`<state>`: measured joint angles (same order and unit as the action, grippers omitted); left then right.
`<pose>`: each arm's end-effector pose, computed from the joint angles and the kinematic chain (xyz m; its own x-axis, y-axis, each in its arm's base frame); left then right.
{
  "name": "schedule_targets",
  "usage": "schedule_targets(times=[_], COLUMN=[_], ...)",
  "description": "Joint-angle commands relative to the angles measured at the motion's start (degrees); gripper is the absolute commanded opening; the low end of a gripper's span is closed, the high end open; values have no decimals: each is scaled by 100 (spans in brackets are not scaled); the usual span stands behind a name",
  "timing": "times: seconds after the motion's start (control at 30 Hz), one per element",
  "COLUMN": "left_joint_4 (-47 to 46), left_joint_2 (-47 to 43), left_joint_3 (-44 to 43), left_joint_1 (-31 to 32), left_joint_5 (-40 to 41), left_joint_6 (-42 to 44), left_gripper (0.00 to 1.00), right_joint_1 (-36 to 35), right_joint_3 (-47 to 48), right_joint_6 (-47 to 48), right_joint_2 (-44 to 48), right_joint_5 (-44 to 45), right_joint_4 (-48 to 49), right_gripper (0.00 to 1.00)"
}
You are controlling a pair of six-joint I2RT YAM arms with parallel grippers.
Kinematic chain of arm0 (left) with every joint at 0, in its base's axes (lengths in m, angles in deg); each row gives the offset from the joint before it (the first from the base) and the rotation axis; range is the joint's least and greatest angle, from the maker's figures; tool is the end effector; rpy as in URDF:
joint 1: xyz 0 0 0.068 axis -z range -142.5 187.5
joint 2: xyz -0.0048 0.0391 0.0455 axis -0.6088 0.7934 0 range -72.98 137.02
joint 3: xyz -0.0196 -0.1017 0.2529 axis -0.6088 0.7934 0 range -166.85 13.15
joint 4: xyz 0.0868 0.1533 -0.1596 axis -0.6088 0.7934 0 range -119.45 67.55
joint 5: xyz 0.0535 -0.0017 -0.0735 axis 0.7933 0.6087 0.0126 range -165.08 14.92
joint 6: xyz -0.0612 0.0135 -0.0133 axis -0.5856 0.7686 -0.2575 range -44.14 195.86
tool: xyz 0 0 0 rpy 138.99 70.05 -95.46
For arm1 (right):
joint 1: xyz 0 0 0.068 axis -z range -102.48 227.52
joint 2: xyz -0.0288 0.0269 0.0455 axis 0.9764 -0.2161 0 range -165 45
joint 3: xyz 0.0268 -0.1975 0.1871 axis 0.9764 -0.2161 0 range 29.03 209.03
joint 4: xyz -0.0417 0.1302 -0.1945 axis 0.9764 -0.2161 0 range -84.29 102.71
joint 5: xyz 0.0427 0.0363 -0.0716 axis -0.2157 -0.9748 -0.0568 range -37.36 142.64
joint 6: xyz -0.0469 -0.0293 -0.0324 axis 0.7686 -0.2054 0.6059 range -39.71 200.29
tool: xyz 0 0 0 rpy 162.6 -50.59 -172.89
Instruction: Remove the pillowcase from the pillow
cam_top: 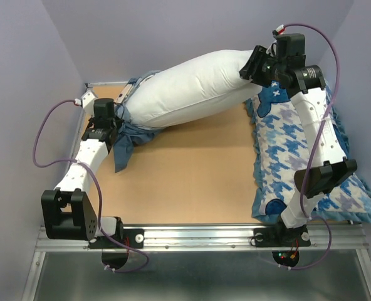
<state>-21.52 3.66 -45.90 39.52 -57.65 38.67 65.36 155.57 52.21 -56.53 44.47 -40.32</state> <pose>0.2961 0.0045 0.3094 -0.2000 -0.5700 -0.7970 -0.4487 0.7764 -0.4426 0.3458 0.0818 0.4621 -0.5611 0.3557 -0.7474 -0.0760 0.8770 0.4745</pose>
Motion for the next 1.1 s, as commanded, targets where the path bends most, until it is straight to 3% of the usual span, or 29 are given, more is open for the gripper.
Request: schedule_targets(times=[0.0, 0.03, 0.1, 0.33, 0.4, 0.43, 0.53, 0.77, 0.93, 1.0, 1.03, 1.07], left_joint_4=[-98, -98, -107, -230, -265, -291, -318, -388, -397, -388, -353, -353], left_joint_2=[-509, -579, -782, -958, -914, -897, -888, -871, -809, -782, -782, -756], left_joint_3=[-196, -125, 103, 359, 376, 385, 403, 491, 403, 307, 263, 227], left_joint_1=[832, 983, 1081, 1178, 1221, 1256, 1283, 1318, 1327, 1336, 1336, 1336], left_joint_5=[744, 779, 736, 419, 384, 375, 314, 199, 129, 146, 164, 216], left_joint_6=[730, 722, 643, 608, 608, 616, 625, 625, 643, 686, 713, 730], left_gripper=[0, 0, 0, 0, 0, 0, 0, 0, 0, 0, 0, 0], right_joint_1=[-268, -382, -541, -1278, -2006, -2566, -3028, -3064, -3073, -3073, -3073, -3073], right_joint_3=[-708, -927, -1481, -2010, -2072, -2037, -1827, -1720, -1606, -1510, -1449, -1370], right_joint_6=[891, 900, 813, 1339, 1689, 1831, 2244, 2719, 2658, 2483, 2439, 2412], right_joint_2=[731, 819, 1082, 1251, 1163, 910, 216, -1523, -2466, -2599, -2617, -2626], right_joint_5=[797, 1190, 2053, 2303, 2301, 2650, 2917, 2381, 2802, 3056, 3092, 3371], right_joint_4=[1032, 1084, 1207, 1594, 1830, 1875, 2139, 2842, 2913, 2913, 2913, 2904], right_gripper=[65, 73, 78, 91, 100, 100, 100, 100, 100, 95, 71, 40])
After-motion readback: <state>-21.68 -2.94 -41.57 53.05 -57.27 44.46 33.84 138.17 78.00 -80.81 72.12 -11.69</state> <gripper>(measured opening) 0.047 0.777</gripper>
